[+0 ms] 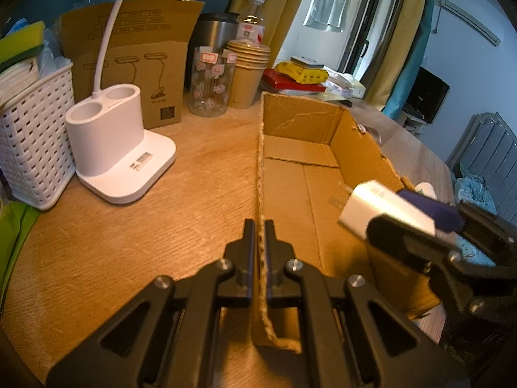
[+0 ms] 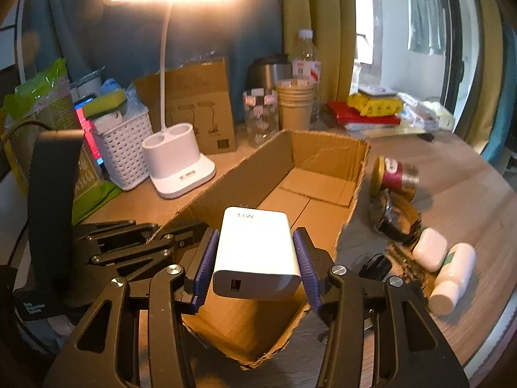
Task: Organize rigid objects
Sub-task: 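Carry the charger into the box and open the right gripper, then move the right gripper back to the white pill bottle and grasp it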
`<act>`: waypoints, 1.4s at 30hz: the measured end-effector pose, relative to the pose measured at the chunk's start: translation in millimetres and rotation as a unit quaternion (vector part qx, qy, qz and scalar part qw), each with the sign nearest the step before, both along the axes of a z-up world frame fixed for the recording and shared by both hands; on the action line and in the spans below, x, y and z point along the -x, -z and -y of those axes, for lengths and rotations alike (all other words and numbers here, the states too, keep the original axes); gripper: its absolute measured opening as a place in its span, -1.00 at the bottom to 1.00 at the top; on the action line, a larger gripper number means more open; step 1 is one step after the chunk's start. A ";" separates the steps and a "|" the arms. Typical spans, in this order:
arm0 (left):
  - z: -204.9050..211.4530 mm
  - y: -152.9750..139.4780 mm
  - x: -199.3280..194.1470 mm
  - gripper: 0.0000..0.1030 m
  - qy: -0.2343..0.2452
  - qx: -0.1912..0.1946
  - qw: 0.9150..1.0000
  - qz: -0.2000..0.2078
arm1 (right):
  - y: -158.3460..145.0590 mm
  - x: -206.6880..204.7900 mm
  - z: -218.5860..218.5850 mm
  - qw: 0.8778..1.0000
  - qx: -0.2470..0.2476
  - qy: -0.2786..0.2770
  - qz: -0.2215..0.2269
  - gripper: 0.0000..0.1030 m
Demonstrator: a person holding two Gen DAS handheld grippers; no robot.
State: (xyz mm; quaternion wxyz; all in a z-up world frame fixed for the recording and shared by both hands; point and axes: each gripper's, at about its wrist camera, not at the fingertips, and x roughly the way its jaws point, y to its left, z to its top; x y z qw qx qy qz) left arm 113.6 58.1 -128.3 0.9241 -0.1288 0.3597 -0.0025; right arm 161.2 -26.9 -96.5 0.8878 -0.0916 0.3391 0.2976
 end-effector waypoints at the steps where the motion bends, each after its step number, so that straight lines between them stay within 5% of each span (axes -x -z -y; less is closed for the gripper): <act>1: 0.0 -0.2 0.3 -0.92 -0.001 0.000 1.000 0.001 | 1.0 -0.1 -0.5 1.000 0.001 -0.001 -0.003 -0.03; 18: -0.9 1.3 -1.4 -0.89 -0.001 0.001 1.000 -0.002 | -6.1 4.1 6.9 1.000 -0.011 0.002 0.002 0.08; 22: -0.8 1.3 -1.4 -0.89 -0.001 0.001 1.000 -0.002 | -10.0 5.7 10.7 1.000 -0.016 0.005 0.008 0.30; 42: -0.8 1.3 -2.0 -0.89 -0.001 0.000 1.000 -0.002 | -37.4 -7.7 77.5 0.992 -0.046 0.106 0.053 0.49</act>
